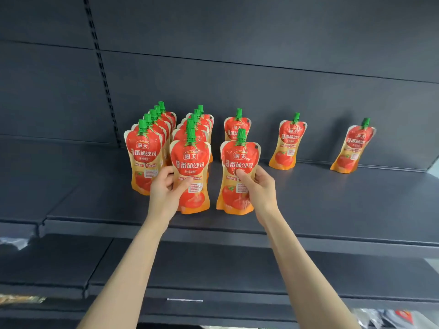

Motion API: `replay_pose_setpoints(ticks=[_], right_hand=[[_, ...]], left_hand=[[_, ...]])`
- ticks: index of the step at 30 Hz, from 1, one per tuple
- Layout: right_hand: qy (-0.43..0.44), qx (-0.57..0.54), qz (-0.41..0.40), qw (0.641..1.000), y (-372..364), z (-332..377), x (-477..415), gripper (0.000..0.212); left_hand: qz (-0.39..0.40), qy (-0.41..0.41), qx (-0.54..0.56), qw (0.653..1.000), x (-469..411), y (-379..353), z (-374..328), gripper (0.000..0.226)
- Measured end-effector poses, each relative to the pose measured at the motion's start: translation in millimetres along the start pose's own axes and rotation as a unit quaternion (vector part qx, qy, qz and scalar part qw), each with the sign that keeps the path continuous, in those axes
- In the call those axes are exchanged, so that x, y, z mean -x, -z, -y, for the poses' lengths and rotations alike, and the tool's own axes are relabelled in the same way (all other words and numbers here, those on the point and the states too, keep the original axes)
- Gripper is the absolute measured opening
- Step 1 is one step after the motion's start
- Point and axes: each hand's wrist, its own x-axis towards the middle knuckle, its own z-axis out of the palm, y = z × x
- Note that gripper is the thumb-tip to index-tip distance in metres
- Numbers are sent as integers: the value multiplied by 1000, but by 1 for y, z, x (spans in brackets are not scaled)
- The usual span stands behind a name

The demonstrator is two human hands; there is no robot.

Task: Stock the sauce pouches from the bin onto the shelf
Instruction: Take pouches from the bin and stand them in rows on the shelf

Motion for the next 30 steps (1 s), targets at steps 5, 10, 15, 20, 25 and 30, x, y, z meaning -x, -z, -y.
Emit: replay_pose_setpoints(ticks=[5, 10, 15, 20, 25, 30], right_hand=[[4, 4, -17, 1000, -10, -15, -27, 10], [11, 11, -34, 999, -17, -24, -35, 12], [16, 51, -45, 998, -14, -35, -27, 27], [19, 125, -61, 990, -15, -54, -16, 38], [34, 200, -79, 976, -15, -56, -25, 39], [15, 226, -116, 967, -16, -59, -46, 45]], left_hand=[[30, -4, 10, 1000, -28, 2, 15, 22], [51, -1, 23, 998, -42, 4, 27, 23], [87, -17, 27, 996, -41, 10, 37, 36], [91, -34, 11, 995, -37, 14, 43, 37], [68, -49, -31, 996, -39, 10, 43, 35], [43, -66, -82, 994, -39, 7, 44, 39]])
